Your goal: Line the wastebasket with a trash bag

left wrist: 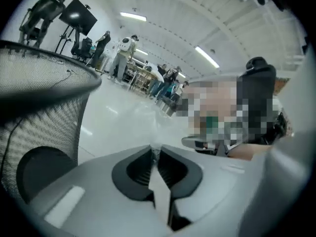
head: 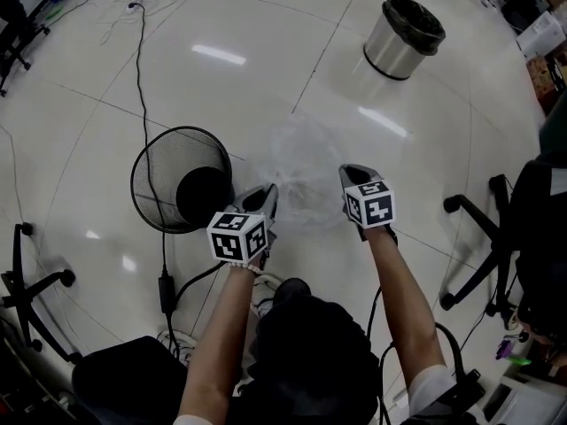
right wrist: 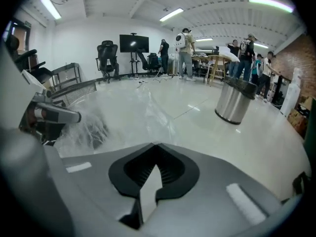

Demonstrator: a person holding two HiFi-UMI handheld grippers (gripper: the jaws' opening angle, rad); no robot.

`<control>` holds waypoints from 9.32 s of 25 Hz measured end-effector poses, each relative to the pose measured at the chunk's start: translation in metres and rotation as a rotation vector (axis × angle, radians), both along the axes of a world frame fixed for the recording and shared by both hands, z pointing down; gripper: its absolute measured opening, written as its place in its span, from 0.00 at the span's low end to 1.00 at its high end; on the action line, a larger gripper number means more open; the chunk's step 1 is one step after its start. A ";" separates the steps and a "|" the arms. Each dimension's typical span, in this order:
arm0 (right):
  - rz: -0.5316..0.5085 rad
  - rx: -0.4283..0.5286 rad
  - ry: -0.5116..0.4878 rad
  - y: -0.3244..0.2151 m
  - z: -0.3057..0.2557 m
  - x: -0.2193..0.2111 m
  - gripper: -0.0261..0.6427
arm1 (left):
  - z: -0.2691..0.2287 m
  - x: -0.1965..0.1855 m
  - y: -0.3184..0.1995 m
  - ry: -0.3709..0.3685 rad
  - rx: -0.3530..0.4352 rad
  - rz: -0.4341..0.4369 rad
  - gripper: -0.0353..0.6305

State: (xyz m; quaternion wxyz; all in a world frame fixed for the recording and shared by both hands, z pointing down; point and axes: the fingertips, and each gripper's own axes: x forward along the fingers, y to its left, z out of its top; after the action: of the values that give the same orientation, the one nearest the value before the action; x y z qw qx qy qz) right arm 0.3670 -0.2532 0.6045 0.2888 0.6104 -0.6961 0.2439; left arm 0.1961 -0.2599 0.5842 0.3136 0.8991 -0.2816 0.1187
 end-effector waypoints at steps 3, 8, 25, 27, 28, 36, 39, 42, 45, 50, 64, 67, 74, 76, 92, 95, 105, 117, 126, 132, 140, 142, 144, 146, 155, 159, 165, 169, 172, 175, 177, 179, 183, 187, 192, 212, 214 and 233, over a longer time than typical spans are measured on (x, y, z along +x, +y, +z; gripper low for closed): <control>-0.049 0.095 0.013 -0.009 -0.054 -0.002 0.04 | -0.053 -0.004 -0.004 0.100 0.058 0.009 0.07; -0.121 0.262 0.040 -0.008 -0.157 -0.022 0.04 | -0.142 -0.033 0.004 0.275 0.143 -0.007 0.07; -0.438 0.479 0.037 -0.046 -0.288 -0.208 0.04 | -0.273 -0.232 0.015 0.401 0.355 -0.267 0.07; -0.457 0.457 0.040 -0.052 -0.276 -0.225 0.04 | -0.260 -0.245 0.013 0.379 0.323 -0.280 0.07; -0.462 0.445 0.040 -0.055 -0.269 -0.231 0.04 | -0.252 -0.251 0.012 0.371 0.302 -0.285 0.07; -0.434 0.348 0.102 -0.068 -0.214 -0.234 0.04 | -0.193 -0.263 -0.005 0.370 0.197 -0.298 0.07; -0.401 0.337 0.120 -0.073 -0.199 -0.224 0.04 | -0.172 -0.262 -0.014 0.364 0.161 -0.302 0.07; -0.400 0.292 0.135 -0.084 -0.179 -0.224 0.04 | -0.159 -0.266 -0.027 0.340 0.138 -0.317 0.07; -0.407 0.221 0.159 -0.099 -0.155 -0.226 0.04 | -0.146 -0.267 -0.039 0.284 0.115 -0.309 0.07; -0.420 0.148 0.186 -0.104 -0.119 -0.227 0.04 | -0.119 -0.266 -0.035 0.219 0.068 -0.291 0.07; -0.516 -0.002 0.237 -0.089 -0.097 -0.219 0.04 | -0.105 -0.259 -0.020 0.196 0.019 -0.242 0.07; -0.533 -0.099 0.193 -0.086 -0.069 -0.217 0.05 | -0.099 -0.261 -0.022 0.182 0.001 -0.258 0.07; -0.631 -0.299 0.183 -0.064 -0.042 -0.202 0.04 | -0.094 -0.274 -0.018 0.191 -0.066 -0.236 0.07; -0.613 -0.287 0.193 -0.070 -0.049 -0.196 0.11 | -0.092 -0.272 -0.015 0.185 -0.077 -0.220 0.07; -1.206 -0.235 0.306 -0.055 -0.163 -0.318 0.04 | -0.117 -0.289 -0.030 0.215 0.023 -0.335 0.48; -1.245 -0.244 0.301 -0.072 -0.142 -0.355 0.04 | -0.123 -0.298 -0.029 0.224 0.033 -0.342 0.49; -1.495 -0.664 0.365 -0.025 -0.008 -0.352 0.04 | -0.146 -0.311 -0.087 0.247 0.100 -0.352 0.54; -1.559 -0.737 0.700 -0.054 0.030 -0.334 0.04 | -0.091 -0.281 -0.149 0.131 0.019 -0.266 0.07; -1.677 -0.742 0.557 -0.039 0.047 -0.355 0.04 | -0.064 -0.296 -0.167 0.139 -0.039 -0.308 0.07; -1.685 -0.694 0.476 -0.042 0.084 -0.375 0.04 | -0.060 -0.292 -0.164 0.234 -0.059 -0.286 0.07; -1.731 -0.563 0.393 -0.045 0.115 -0.404 0.04 | -0.039 -0.290 -0.156 0.143 -0.087 -0.203 0.07; -1.755 -0.555 0.404 -0.044 0.123 -0.405 0.04 | -0.029 -0.291 -0.154 0.120 -0.102 -0.193 0.07; -1.783 -0.541 0.407 -0.043 0.130 -0.407 0.04 | -0.021 -0.290 -0.152 0.103 -0.115 -0.183 0.07; -1.796 -0.530 0.414 -0.045 0.137 -0.407 0.04 | -0.015 -0.288 -0.151 0.097 -0.125 -0.181 0.07; -1.819 -0.590 0.454 -0.050 0.171 -0.399 0.04 | 0.003 -0.280 -0.145 0.108 -0.160 -0.166 0.07; -1.835 -0.582 0.461 -0.049 0.183 -0.405 0.04 | 0.007 -0.282 -0.141 0.113 -0.168 -0.163 0.07; -1.828 -0.570 0.362 -0.047 0.184 -0.413 0.04 | 0.004 -0.280 -0.140 0.127 -0.163 -0.156 0.07; -1.870 -0.524 0.368 -0.050 0.167 -0.417 0.04 | 0.004 -0.277 -0.139 0.120 -0.165 -0.145 0.07; -1.888 -0.510 0.365 -0.047 0.149 -0.418 0.04 | 0.003 -0.281 -0.138 0.115 -0.162 -0.160 0.07; -1.904 -0.492 0.391 -0.044 0.130 -0.418 0.04 | -0.001 -0.287 -0.141 0.087 -0.146 -0.185 0.07; -1.900 -0.469 0.410 -0.046 0.119 -0.417 0.04 | -0.004 -0.289 -0.142 0.073 -0.139 -0.199 0.07; -1.877 -0.445 0.405 -0.050 0.109 -0.416 0.04 | -0.007 -0.289 -0.141 0.059 -0.136 -0.211 0.07; -1.918 -0.461 0.495 -0.050 0.095 -0.401 0.04 | -0.007 -0.305 -0.141 -0.003 -0.124 -0.269 0.07; -1.896 -0.437 0.512 -0.049 0.084 -0.401 0.04 | -0.006 -0.317 -0.139 -0.065 -0.131 -0.334 0.07; -1.891 -0.364 0.586 -0.057 0.059 -0.403 0.04 | -0.014 -0.342 -0.139 -0.117 -0.115 -0.437 0.07; -1.838 -0.307 0.678 -0.064 0.064 -0.414 0.04 | -0.046 -0.322 -0.126 -0.068 -0.059 -0.376 0.07; -1.888 -0.340 0.687 -0.056 0.061 -0.404 0.04 | -0.047 -0.318 -0.125 -0.068 -0.055 -0.363 0.07; -1.805 -0.357 0.699 -0.068 0.019 -0.399 0.04 | -0.042 -0.308 -0.120 -0.094 -0.065 -0.329 0.07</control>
State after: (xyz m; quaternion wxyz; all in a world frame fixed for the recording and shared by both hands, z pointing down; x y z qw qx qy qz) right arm -0.0318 -0.3215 0.6239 0.6443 -0.1652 -0.7292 -0.1610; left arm -0.1120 -0.3799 0.5420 0.3442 0.8237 -0.4352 0.1170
